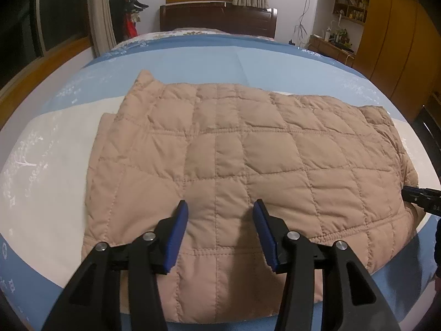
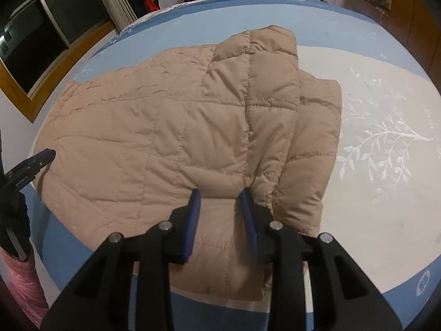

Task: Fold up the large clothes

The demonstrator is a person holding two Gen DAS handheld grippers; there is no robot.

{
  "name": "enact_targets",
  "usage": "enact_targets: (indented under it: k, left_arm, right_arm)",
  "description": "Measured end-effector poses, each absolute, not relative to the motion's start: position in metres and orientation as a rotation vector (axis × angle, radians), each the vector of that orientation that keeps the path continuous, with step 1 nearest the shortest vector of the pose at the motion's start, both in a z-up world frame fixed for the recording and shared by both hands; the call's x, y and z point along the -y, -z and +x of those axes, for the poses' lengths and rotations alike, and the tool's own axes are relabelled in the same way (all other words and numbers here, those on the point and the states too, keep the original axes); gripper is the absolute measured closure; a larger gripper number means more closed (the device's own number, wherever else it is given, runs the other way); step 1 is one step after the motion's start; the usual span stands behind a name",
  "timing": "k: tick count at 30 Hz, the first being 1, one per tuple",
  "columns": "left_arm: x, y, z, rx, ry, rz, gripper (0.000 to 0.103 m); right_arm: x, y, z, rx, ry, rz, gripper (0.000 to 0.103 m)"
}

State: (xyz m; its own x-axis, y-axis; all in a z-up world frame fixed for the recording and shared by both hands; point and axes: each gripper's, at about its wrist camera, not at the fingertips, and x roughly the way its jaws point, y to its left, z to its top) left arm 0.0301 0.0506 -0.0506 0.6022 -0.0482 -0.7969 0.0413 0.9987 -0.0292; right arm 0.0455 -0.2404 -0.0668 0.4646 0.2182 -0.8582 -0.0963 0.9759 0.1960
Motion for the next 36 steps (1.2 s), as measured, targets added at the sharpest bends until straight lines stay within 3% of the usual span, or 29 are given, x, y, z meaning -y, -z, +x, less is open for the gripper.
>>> enact_targets:
  k: [8, 16, 24, 29, 30, 31, 34, 36]
  left_arm:
    - [-0.072, 0.041, 0.015, -0.915, 0.021, -0.034, 0.052]
    - [-0.132, 0.040, -0.031, -0.927, -0.097, -0.184, 0.034]
    - [-0.175, 0.084, -0.040, -0.965, 0.073, -0.697, 0.030]
    - [-0.193, 0.097, -0.031, -0.883, 0.119, -0.894, 0.032]
    - [-0.197, 0.099, -0.029, -0.874, 0.116, -0.920, 0.034]
    - [-0.200, 0.102, -0.027, -0.865, 0.108, -0.949, 0.050]
    - [-0.201, 0.102, -0.021, -0.853, 0.123, -0.961, 0.078]
    - [-0.190, 0.086, -0.026, -0.806, 0.130, -0.872, 0.083]
  right_arm:
    - [0.240, 0.067, 0.044, -1.085, -0.205, 0.156, 0.073]
    - [0.249, 0.064, 0.051, -1.104, -0.222, 0.168, 0.073]
    - [0.249, 0.065, 0.049, -1.095, -0.222, 0.166, 0.073]
    - [0.248, 0.065, 0.049, -1.096, -0.224, 0.165, 0.073]
    - [0.248, 0.066, 0.049, -1.095, -0.224, 0.165, 0.073]
    - [0.249, 0.066, 0.049, -1.093, -0.225, 0.164, 0.073]
    - [0.249, 0.065, 0.048, -1.096, -0.226, 0.168, 0.072]
    - [0.249, 0.064, 0.049, -1.100, -0.225, 0.164, 0.072]
